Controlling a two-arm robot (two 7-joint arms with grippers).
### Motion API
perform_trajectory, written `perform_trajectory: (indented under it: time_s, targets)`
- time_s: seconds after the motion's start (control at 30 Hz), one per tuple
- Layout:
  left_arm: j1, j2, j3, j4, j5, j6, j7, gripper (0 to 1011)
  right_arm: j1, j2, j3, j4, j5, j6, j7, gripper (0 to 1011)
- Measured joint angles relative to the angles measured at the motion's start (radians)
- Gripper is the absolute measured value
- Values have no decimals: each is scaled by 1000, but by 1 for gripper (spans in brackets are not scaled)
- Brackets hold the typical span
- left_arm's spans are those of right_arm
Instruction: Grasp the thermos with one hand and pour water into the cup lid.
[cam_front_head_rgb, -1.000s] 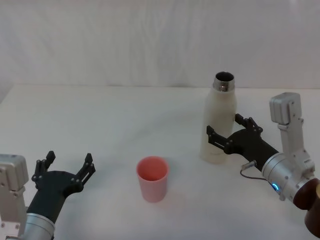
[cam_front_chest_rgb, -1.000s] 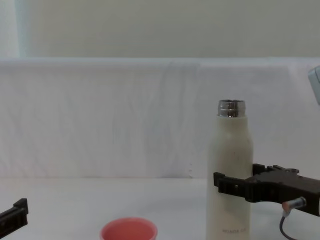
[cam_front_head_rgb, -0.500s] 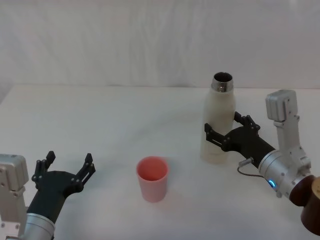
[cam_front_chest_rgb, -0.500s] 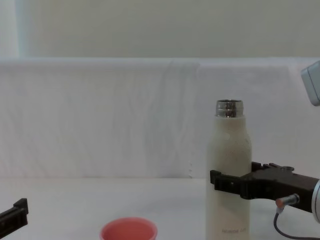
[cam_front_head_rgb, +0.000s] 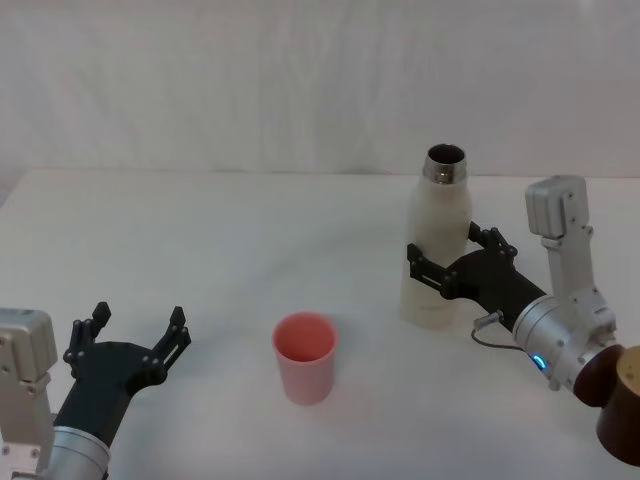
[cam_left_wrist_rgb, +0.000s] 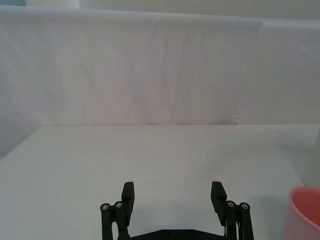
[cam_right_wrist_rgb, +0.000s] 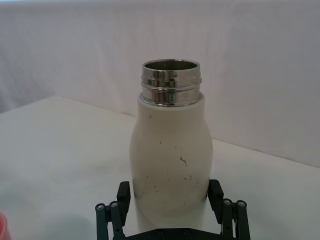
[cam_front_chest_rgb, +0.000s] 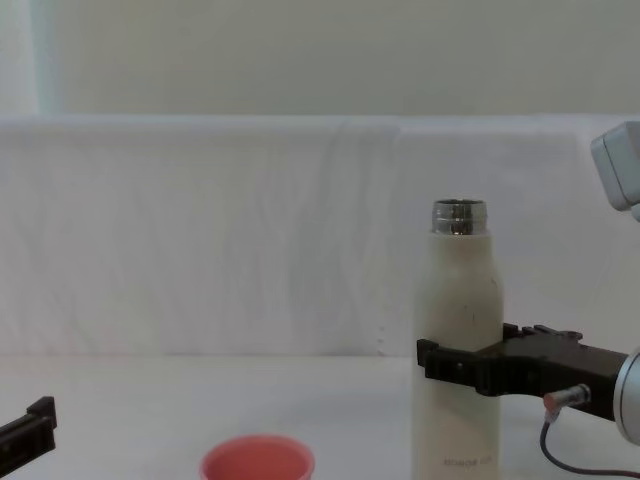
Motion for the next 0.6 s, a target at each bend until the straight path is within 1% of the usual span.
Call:
perform_trajectory:
  time_s: [0.43,0.6]
  targets:
    - [0,0,0,0,0,0,0,1001,16,-16,2,23,-2,1,-2,1001]
    - [0,0,0,0,0,0,0,1001,26,-24,2,42,-2,-5,-2,1001]
